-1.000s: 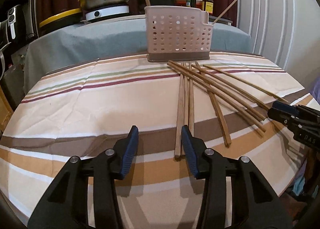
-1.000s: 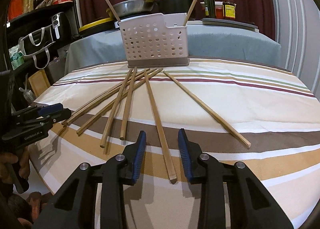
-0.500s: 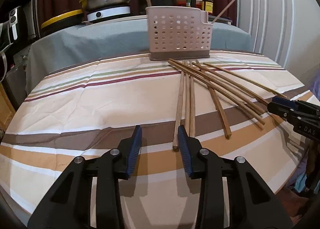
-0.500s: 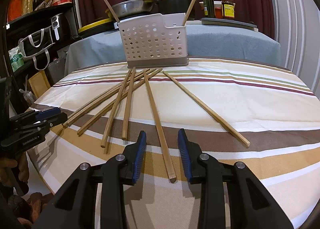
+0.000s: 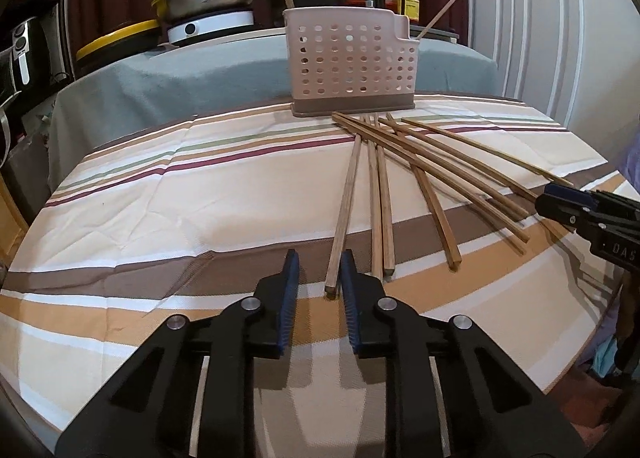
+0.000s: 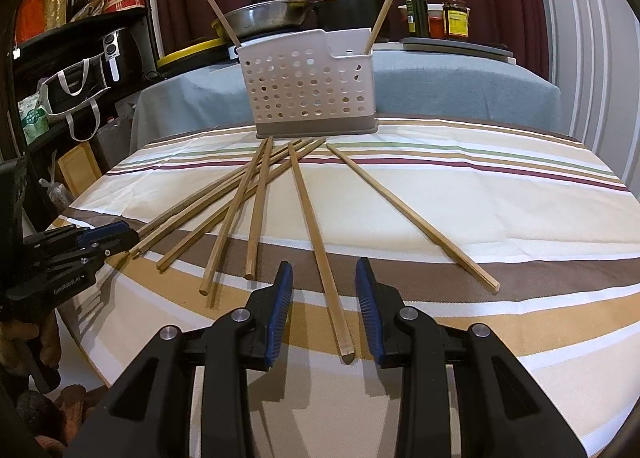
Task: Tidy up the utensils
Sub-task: 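Grasp another chopstick with the left gripper while the right gripper grasps one too, then lift both chopsticks and lower them into the white caddy with both grippers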
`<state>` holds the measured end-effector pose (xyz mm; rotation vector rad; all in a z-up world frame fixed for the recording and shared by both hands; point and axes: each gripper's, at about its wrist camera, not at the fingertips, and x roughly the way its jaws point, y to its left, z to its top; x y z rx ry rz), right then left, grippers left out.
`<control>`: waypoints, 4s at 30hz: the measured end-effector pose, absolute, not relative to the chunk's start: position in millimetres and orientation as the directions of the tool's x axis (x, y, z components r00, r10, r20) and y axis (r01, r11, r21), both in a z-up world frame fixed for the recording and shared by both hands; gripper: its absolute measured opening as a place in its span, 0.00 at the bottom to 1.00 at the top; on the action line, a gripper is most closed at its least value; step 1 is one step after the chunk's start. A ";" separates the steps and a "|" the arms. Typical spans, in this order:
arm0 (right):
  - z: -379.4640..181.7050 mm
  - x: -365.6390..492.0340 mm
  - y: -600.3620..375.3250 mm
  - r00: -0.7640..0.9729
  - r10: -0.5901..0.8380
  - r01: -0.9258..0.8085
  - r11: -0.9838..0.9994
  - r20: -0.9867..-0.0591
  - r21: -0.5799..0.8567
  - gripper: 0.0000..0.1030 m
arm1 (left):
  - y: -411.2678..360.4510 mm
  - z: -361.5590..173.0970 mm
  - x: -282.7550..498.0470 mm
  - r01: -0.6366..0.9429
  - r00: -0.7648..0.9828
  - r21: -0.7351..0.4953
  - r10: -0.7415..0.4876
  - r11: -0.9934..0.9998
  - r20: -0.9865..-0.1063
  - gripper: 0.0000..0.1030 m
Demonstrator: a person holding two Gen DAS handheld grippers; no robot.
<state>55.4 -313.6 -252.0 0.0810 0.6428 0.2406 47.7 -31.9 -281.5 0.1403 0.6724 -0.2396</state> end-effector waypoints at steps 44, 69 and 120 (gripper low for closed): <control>-210.5 23.7 -323.6 0.851 0.217 -0.177 0.976 -0.478 0.128 0.07 | -28.9 -234.2 25.1 0.258 0.842 0.059 -0.194 0.964 -0.504 0.06; -142.4 23.7 -324.3 0.907 0.235 -0.200 0.971 -0.351 0.133 0.07 | -18.1 -153.6 17.2 0.232 0.920 0.030 -0.210 0.972 -0.330 0.06; -57.0 128.2 -329.1 0.935 0.270 -0.253 0.962 -0.232 0.099 0.07 | -47.0 -62.7 125.4 0.281 0.941 0.049 -0.265 0.958 -0.211 0.06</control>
